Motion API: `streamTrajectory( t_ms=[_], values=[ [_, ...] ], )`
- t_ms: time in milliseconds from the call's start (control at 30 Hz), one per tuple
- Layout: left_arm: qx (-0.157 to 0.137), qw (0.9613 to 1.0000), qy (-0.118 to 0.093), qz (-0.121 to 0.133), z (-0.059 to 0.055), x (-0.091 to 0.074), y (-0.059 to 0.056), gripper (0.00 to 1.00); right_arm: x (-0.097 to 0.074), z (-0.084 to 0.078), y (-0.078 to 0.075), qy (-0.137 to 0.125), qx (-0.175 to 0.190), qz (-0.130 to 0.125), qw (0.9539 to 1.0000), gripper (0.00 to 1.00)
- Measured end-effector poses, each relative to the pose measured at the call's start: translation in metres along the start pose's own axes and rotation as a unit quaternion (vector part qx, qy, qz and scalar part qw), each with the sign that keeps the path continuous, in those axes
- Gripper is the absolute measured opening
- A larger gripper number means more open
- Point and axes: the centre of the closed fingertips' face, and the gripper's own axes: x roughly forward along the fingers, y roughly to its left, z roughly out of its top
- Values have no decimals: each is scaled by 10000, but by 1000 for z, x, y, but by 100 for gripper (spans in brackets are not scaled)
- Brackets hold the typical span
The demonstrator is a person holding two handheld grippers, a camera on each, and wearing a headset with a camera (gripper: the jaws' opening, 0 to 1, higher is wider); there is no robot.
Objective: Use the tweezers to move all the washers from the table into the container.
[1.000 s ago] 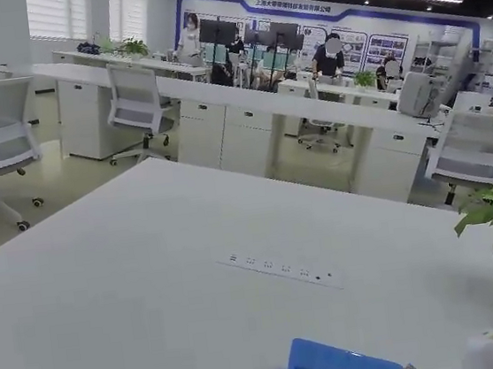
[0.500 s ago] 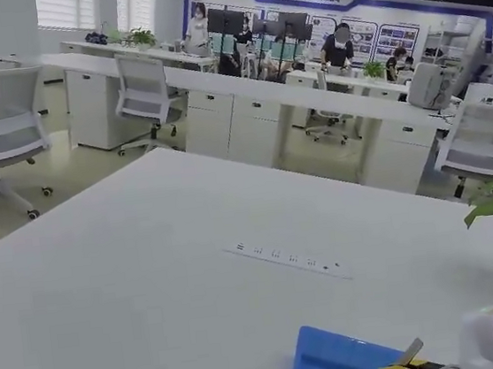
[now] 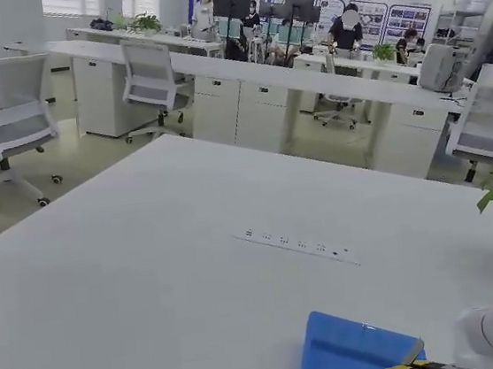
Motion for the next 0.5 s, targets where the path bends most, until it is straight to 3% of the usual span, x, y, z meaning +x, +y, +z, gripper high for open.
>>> streamTrajectory(
  t_ms=[500],
  values=[
    [54, 9999, 119, -62, -4, 3, -3, 72, 13, -10, -1, 129, 26, -6, 9999, 2]
  ],
)
